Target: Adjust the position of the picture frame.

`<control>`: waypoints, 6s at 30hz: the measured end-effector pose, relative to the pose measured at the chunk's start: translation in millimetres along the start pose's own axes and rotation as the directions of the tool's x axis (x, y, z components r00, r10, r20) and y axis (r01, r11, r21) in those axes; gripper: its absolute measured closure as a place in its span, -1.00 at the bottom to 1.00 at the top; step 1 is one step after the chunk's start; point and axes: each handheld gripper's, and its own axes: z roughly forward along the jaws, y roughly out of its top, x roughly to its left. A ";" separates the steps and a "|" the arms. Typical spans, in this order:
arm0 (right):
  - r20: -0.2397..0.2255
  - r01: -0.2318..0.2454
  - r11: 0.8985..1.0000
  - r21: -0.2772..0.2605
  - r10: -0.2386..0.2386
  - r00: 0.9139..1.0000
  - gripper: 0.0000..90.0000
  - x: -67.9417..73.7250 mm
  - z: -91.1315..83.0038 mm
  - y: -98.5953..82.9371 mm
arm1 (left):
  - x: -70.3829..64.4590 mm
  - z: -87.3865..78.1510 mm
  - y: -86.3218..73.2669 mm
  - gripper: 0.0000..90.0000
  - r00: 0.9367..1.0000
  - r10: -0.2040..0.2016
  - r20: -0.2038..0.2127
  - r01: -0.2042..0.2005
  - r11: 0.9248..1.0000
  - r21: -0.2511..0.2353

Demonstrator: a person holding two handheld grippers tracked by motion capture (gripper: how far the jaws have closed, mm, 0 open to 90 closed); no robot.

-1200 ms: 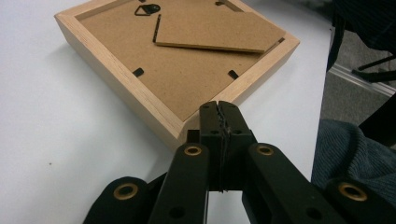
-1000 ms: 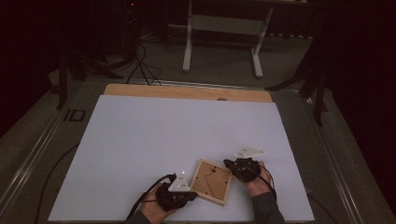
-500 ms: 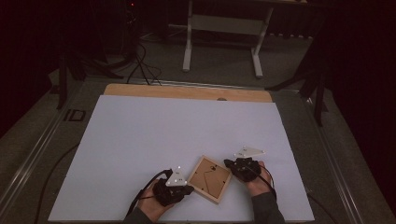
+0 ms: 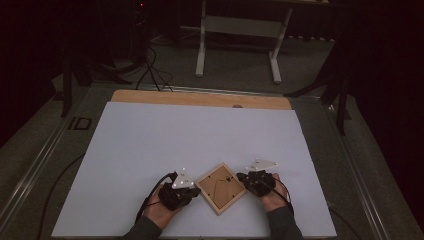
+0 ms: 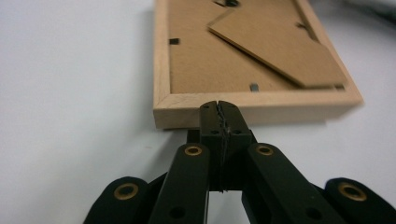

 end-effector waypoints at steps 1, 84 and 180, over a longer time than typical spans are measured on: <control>-0.007 0.003 1.000 0.001 -0.003 1.000 0.99 1.7 0.8 0.6 | 3.8 -0.9 0.6 0.99 1.000 -0.008 -0.014 0.008 1.000 -0.001; -0.051 0.059 0.998 -0.015 -0.059 0.997 1.00 21.1 22.4 23.2 | 45.9 7.2 -3.3 0.99 0.959 -0.143 -0.243 0.153 0.988 0.021; -0.005 0.040 0.988 -0.148 -0.041 0.999 0.99 26.2 37.7 52.4 | 73.0 -14.8 11.3 0.83 0.922 -0.232 -0.311 0.203 0.971 -0.123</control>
